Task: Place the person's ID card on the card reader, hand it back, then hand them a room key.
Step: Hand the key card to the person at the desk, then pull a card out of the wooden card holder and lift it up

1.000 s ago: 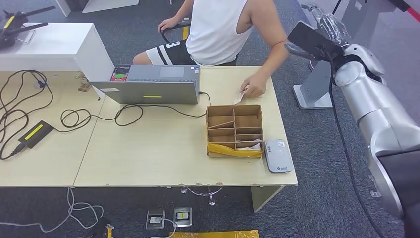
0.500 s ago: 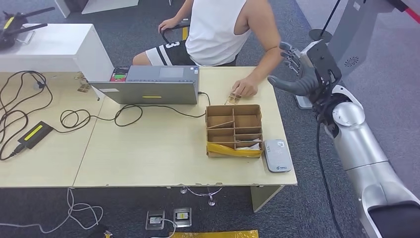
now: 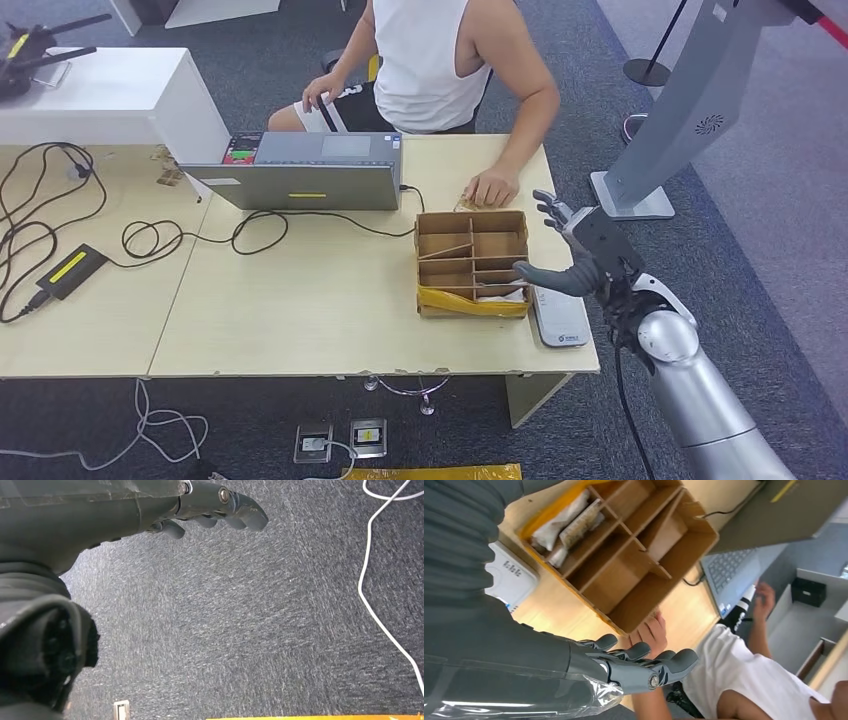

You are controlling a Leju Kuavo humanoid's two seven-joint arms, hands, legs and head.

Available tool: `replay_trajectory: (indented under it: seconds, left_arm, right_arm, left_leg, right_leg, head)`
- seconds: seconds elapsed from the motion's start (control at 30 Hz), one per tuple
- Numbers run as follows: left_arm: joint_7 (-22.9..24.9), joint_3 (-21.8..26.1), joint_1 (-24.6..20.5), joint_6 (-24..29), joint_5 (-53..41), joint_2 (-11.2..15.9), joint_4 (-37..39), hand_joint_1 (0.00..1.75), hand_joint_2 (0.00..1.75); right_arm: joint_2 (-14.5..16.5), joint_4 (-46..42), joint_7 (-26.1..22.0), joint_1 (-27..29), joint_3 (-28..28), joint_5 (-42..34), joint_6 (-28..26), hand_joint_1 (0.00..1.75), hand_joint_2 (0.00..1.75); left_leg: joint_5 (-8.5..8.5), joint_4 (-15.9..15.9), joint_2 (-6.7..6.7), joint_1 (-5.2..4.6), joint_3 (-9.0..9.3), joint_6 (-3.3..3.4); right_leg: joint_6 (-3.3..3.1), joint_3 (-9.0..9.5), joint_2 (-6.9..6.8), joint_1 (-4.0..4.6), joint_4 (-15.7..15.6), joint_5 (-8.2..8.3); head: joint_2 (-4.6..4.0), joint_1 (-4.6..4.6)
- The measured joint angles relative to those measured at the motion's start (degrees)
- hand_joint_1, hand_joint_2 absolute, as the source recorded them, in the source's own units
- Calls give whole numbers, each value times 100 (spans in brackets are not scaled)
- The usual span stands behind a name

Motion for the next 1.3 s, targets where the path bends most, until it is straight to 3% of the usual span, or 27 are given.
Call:
replay_trajectory:
  seconds: [0.33, 0.73, 1.07, 1.3]
  left_arm:
    - [0, 1, -1, 15, -7, -21, 0, 0, 0]
    - [10, -1, -45, -17, -93, -37, 0, 0, 0]
    - [80, -3, -258, -179, -275, -50, -5, 0, 0]
    - [150, -5, -367, -241, -319, -50, -9, 0, 0]
  right_arm:
    - [6, -47, -174, 483, 154, 1701, -364, 0, 175]
    - [-1, 223, -117, 486, 432, 4295, -1174, 0, 175]
    - [15, 654, -297, 67, 493, 5251, -1612, 0, 175]
    - [43, 942, -459, -159, 541, 5407, -1676, 0, 175]
  left_leg:
    - [0, 0, 2, 0, -1, 0]
    - [0, 0, 3, -1, -2, 0]
    - [1, 0, 3, -1, -3, 0]
    - [1, 0, 3, -1, -3, 0]
  right_leg:
    - [0, -1, 2, 0, 0, 0]
    - [-1, -3, 2, 0, 0, 1]
    - [-3, -3, 2, 0, 1, 3]
    - [-3, -2, 2, 0, 1, 4]
  head:
    - [0, -1]
    - [1, -1]
    - [1, -1]
    - [1, -1]
